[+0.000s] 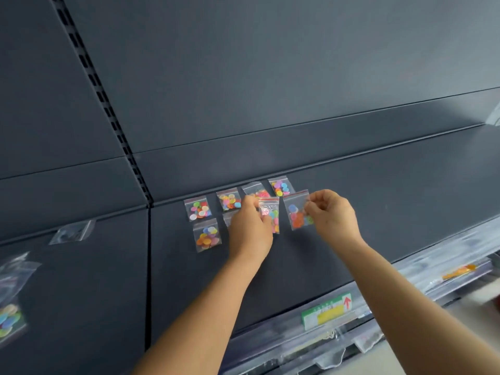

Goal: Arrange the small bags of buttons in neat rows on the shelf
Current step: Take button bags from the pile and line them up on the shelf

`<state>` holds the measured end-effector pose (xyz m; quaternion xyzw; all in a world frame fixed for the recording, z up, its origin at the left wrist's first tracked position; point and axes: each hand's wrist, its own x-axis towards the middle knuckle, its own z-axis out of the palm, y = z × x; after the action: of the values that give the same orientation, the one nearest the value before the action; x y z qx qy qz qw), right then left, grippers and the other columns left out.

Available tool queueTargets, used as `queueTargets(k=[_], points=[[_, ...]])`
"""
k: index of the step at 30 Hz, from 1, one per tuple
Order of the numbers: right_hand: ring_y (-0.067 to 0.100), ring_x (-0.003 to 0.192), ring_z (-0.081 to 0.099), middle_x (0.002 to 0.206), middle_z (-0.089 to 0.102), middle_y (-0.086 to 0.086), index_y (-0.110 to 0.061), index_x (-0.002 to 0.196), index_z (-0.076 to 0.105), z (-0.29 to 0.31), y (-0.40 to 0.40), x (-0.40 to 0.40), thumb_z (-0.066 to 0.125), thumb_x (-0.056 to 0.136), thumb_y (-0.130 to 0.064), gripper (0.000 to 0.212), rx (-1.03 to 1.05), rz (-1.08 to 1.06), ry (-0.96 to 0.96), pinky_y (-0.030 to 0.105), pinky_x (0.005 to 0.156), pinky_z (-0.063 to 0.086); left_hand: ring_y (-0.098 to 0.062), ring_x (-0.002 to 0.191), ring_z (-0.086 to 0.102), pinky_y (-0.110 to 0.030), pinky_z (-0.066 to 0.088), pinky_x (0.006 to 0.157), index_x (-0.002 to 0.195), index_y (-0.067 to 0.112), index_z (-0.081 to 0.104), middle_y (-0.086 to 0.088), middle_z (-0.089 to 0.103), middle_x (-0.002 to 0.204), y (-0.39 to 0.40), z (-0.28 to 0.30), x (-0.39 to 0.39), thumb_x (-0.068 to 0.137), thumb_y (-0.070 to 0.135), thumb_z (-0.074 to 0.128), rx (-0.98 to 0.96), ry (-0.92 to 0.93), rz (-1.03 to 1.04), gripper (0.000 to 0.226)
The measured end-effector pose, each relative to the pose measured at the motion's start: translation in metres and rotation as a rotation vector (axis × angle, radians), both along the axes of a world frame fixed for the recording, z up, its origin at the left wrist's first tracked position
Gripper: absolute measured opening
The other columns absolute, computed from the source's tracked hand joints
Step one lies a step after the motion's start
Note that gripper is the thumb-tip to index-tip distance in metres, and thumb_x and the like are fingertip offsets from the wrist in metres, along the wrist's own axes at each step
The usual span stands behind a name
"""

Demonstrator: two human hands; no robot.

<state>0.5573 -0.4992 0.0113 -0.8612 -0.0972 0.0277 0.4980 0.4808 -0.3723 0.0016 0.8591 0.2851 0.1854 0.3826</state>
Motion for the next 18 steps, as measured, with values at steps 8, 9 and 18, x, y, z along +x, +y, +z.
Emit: queueTargets(k=[8,9,18], points=[[0.015,0.080,0.061,0.082,0.067,-0.005,-0.018,0.102,0.054,-0.018,0.008,0.035,0.052,0.090,-0.015,0.012,-0.105,0.091,0.025,0.024,0.060,0.041,-0.023,0.081,0.061,-0.029,0.037,0.063,0.116,0.016,0.041,-0.004,0.049,0.115,-0.014,-0.004,0.020,0.092,0.002,0.051,0.237,0.098,0.056,0.030],[0.017,0.079,0.060,0.084,0.067,-0.002,-0.018,0.103,0.052,-0.020,0.008,0.037,0.052,0.090,-0.015,0.013,-0.129,0.113,0.017,0.026,0.062,0.041,-0.021,0.080,0.060,-0.028,0.037,0.063,0.115,0.016,0.044,-0.004,0.046,0.121,-0.015,-0.004,0.020,0.091,0.001,0.051,0.274,0.129,0.030,0.029],[0.026,0.093,0.056,0.106,0.054,0.005,-0.016,0.107,0.062,-0.027,0.004,0.048,0.050,0.092,-0.017,0.019,-0.383,0.317,-0.165,0.028,0.071,0.038,-0.022,0.107,0.039,-0.030,0.032,0.076,0.098,0.009,0.063,-0.003,0.040,0.116,-0.026,-0.005,0.019,0.090,0.005,0.054,0.405,0.274,0.056,0.012]])
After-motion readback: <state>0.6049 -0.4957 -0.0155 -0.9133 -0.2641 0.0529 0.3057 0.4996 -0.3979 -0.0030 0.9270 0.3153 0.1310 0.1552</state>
